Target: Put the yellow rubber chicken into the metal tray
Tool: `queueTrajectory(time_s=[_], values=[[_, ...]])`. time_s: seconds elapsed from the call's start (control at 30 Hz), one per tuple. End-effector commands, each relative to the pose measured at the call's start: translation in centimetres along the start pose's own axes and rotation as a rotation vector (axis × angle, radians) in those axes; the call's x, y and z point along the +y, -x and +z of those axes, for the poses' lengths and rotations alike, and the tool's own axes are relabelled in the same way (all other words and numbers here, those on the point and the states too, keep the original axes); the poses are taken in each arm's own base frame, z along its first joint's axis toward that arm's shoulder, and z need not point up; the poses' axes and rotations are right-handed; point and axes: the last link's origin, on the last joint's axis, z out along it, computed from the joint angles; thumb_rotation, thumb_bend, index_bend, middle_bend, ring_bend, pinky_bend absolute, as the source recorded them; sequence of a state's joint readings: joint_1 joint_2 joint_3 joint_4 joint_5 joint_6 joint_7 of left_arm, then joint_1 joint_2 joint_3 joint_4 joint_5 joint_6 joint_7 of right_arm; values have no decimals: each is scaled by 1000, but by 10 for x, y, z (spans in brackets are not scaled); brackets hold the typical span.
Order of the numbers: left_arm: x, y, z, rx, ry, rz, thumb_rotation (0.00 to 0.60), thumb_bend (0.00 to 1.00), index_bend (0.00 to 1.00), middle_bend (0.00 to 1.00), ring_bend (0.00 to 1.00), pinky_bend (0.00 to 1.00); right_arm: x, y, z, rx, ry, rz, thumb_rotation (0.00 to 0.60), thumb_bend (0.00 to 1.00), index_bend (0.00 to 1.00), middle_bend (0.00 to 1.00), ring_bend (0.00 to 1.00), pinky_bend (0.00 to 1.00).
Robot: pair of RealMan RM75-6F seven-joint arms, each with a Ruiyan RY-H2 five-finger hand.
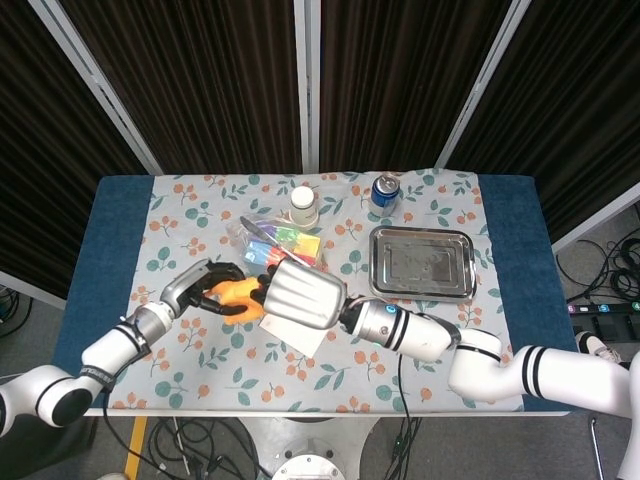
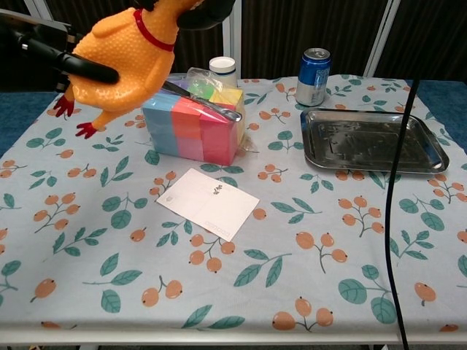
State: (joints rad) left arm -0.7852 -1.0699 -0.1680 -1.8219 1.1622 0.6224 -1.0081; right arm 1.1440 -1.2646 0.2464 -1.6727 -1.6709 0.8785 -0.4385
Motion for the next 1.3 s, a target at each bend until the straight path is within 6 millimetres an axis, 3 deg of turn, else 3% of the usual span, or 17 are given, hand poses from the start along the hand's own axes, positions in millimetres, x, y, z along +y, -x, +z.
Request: queueTrajectory(time_s=[0.03, 0.2, 0.57, 0.67, 0.73, 0.8, 0.97, 1.1, 1.3], values=[[-1, 3, -5, -29, 27, 1, 600, 272, 217, 205, 188, 236, 4, 3, 1, -5, 14, 1, 600, 449, 878, 719, 682, 939], [-1, 5, -7, -63, 63, -2, 592, 157, 178, 120, 119, 202, 7, 6, 3, -5, 21, -3, 600, 447, 880, 719, 682, 939], [1, 6, -3, -118, 75, 22, 600, 147, 183, 132, 121, 212, 5, 7, 9, 9, 15, -5, 600, 447, 884, 721, 682, 939], [2, 5, 1, -111, 75, 26, 600, 150, 265, 220, 178, 262, 4, 6, 9, 13, 15, 3, 600, 447, 886, 721, 682, 939], [3, 2, 3, -88, 82, -2, 600, 198, 385, 340, 282, 338, 3, 6, 9, 15, 13, 1, 600, 447, 887, 722, 683, 939], [4, 2, 6, -61, 99, -59, 600, 314, 549, 507, 449, 484, 2, 5, 7, 14, 11, 2, 600, 447, 888, 723, 683, 940], [2, -2, 10, 4, 113, -120, 600, 615, 778, 803, 761, 765, -1, 5, 3, 20, 6, 23, 600, 448, 892, 728, 690, 946], [-2, -2, 12, 16, 81, -105, 600, 693, 853, 897, 830, 820, -5, 3, 1, 36, -9, 29, 600, 448, 898, 731, 693, 949], [-4, -5, 15, 38, 54, -97, 600, 753, 881, 945, 888, 842, -14, -1, -2, 52, -38, 36, 600, 447, 901, 734, 697, 951]])
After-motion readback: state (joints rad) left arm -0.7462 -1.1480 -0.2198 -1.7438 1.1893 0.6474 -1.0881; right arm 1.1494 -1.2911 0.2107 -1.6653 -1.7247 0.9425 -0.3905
